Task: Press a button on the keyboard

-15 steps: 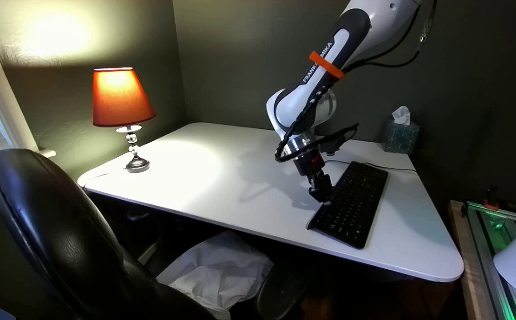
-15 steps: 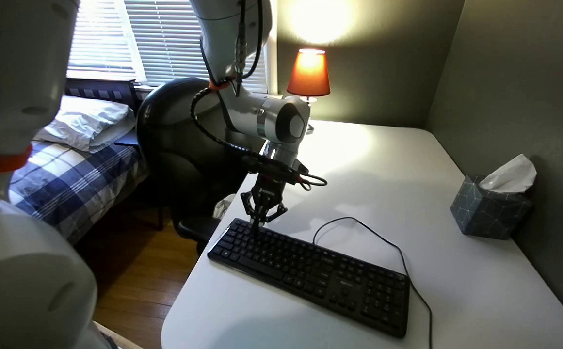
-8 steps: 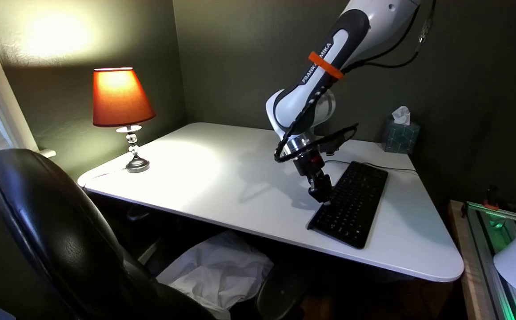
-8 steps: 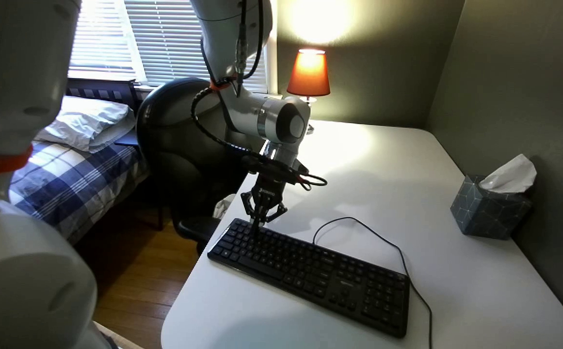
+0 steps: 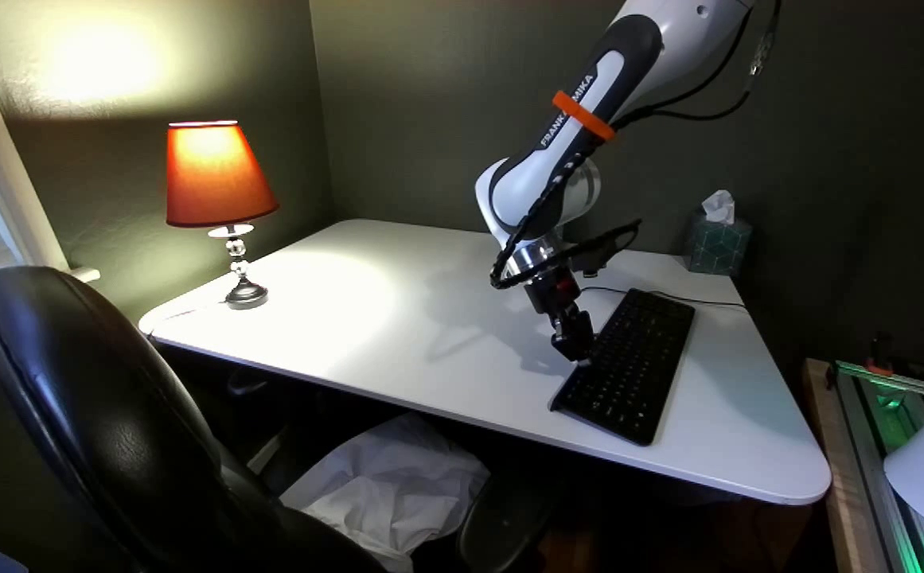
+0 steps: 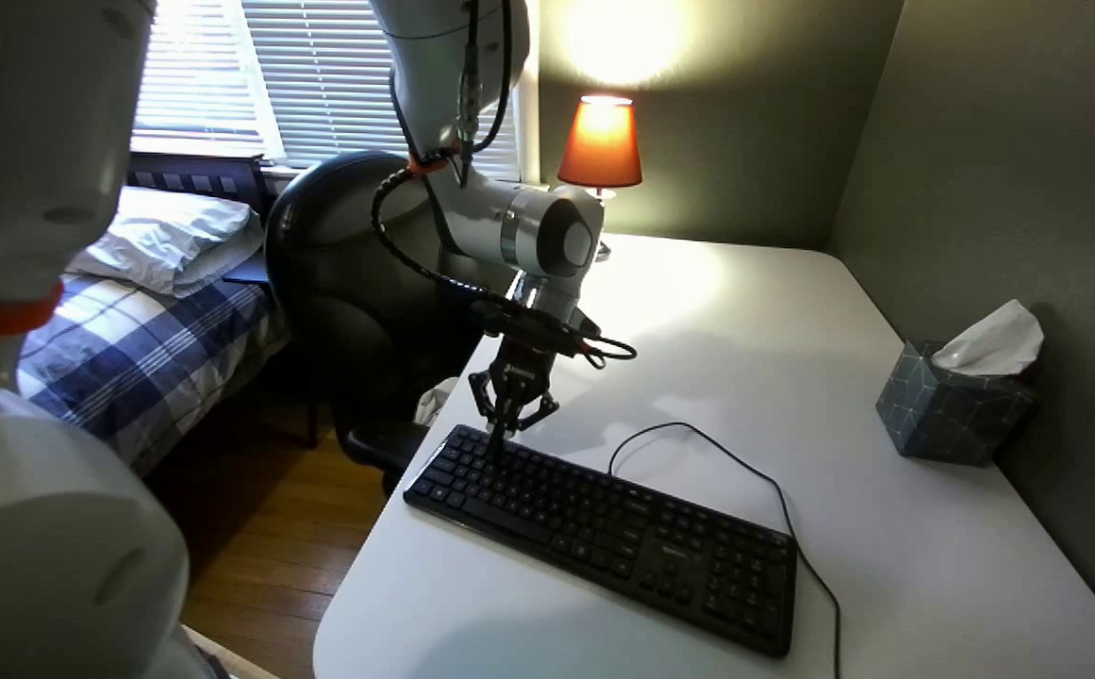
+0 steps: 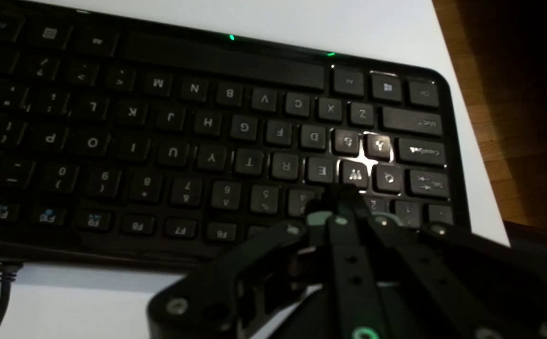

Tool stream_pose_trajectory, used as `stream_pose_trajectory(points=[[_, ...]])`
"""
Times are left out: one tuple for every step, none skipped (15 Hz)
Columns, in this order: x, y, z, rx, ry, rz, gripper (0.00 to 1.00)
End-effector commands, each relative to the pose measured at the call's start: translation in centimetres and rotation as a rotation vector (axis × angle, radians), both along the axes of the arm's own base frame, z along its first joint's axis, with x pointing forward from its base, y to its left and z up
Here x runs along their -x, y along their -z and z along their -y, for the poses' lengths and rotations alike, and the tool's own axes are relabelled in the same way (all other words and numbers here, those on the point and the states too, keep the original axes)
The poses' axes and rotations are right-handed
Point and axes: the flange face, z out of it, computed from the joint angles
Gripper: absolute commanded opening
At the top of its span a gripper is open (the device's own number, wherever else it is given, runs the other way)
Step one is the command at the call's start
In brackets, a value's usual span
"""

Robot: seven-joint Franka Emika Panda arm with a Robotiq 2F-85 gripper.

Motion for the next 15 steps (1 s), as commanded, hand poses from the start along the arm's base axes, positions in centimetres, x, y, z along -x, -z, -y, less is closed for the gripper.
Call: stream_pose_trajectory(points=[[0.2,-1.0,-0.1,0.007,0.001,-0.001,0.00],[0.1,-1.2,-0.1,0.008,0.000,0.002,0.00],[0.1,-1.4,-0.2,0.005,-0.002,0.003,0.00],[0.1,-1.6,-0.2,0.003,-0.003,0.005,0.26],[0.1,-1.7,-0.2,0.001,-0.004,0.008,0.27],[0.0,-1.9,-0.2,0.002,-0.005,0.012,0.34],[0.0,-2.1,-0.2,0.000,-0.005,0.017,0.40],[0.0,-2.3,-0.2,-0.002,-0.008,0.022,0.47],[0.0,-2.5,-0.2,-0.003,-0.008,0.026,0.56],[0.0,-2.8,-0.3,-0.006,-0.012,0.032,0.62],[0.0,-3.0,-0.3,-0.005,-0.012,0.038,0.71],[0.0,-3.3,-0.3,-0.005,-0.013,0.045,0.78],[-0.1,-3.6,-0.3,-0.004,-0.012,0.052,0.84],[0.0,-3.9,-0.3,-0.004,-0.014,0.058,0.93],[0.0,-4.3,-0.3,-0.004,-0.014,0.066,0.99]])
